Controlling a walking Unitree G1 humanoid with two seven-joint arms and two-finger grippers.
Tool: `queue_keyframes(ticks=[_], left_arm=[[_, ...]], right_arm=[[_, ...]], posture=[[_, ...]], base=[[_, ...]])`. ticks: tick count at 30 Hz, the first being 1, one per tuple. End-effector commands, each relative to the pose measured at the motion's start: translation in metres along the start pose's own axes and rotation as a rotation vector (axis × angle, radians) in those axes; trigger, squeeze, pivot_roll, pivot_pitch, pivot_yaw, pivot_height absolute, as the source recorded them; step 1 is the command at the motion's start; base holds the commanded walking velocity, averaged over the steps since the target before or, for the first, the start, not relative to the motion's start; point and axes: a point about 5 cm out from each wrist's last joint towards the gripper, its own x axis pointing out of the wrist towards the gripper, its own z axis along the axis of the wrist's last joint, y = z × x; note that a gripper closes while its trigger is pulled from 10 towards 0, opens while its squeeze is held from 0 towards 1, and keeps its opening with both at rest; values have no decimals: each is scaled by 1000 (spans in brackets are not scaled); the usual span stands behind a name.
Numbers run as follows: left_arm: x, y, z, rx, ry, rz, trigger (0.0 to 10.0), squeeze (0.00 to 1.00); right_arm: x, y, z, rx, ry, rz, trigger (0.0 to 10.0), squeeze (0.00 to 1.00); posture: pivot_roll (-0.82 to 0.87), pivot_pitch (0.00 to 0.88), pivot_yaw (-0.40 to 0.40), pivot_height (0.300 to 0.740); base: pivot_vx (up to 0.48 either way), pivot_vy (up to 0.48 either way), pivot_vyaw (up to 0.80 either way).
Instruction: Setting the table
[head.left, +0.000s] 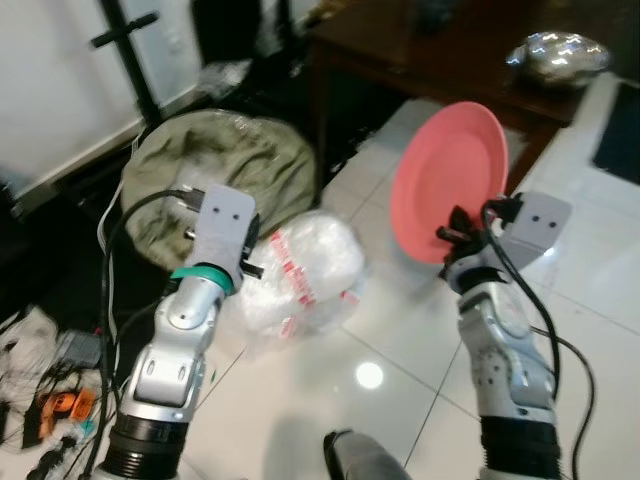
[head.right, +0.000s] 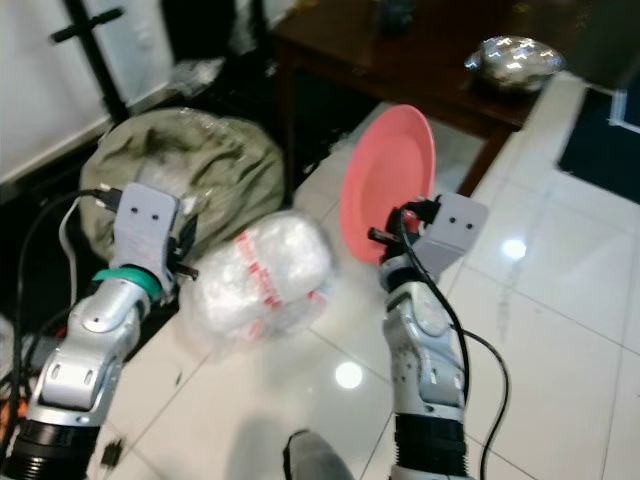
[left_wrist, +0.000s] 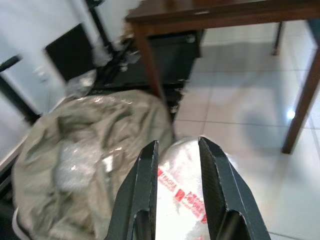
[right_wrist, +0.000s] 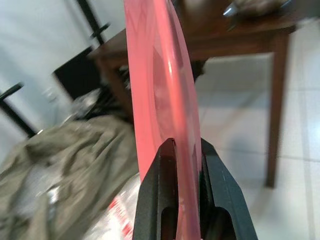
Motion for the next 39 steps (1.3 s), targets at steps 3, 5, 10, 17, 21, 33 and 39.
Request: queue_keyframes(ticks=[3, 5, 10, 17, 21, 33, 39], left_arm=[[-1, 0, -6, 0, 26, -4, 10000, 0], [-1, 0, -7, -1, 27, -5, 10000, 0], [-1, -1, -8, -3, 29, -9, 10000, 0], [0, -2, -8, -5, 29, -13, 10000, 0], [0, -3, -8, -5, 28, -17, 10000, 0], [1, -4, -8, -6, 25, -19, 10000, 0], [1, -4, -9, -16, 30, -19, 10000, 0]], right_arm=[[-2, 2, -4, 1, 17, -1, 10000, 0], [-2, 2, -5, 0, 18, -1, 10000, 0], [-2, 1, -5, -3, 18, 0, 10000, 0], [-1, 1, -4, -5, 18, 1, 10000, 0], [-1, 1, -4, -7, 16, 2, 10000, 0], [0, 1, -3, -12, 15, 6, 10000, 0], [0, 1, -3, -12, 15, 6, 10000, 0]], posture=[[-126, 0, 63, 740], [-126, 0, 63, 740], [-130, 0, 63, 740], [-132, 0, 63, 740], [-133, 0, 62, 740], [-136, 0, 59, 740], [-136, 0, 60, 740]], base=[[0, 0, -800], [0, 0, -800], [0, 0, -800], [0, 0, -800], [0, 0, -800], [0, 0, -800], [0, 0, -800]])
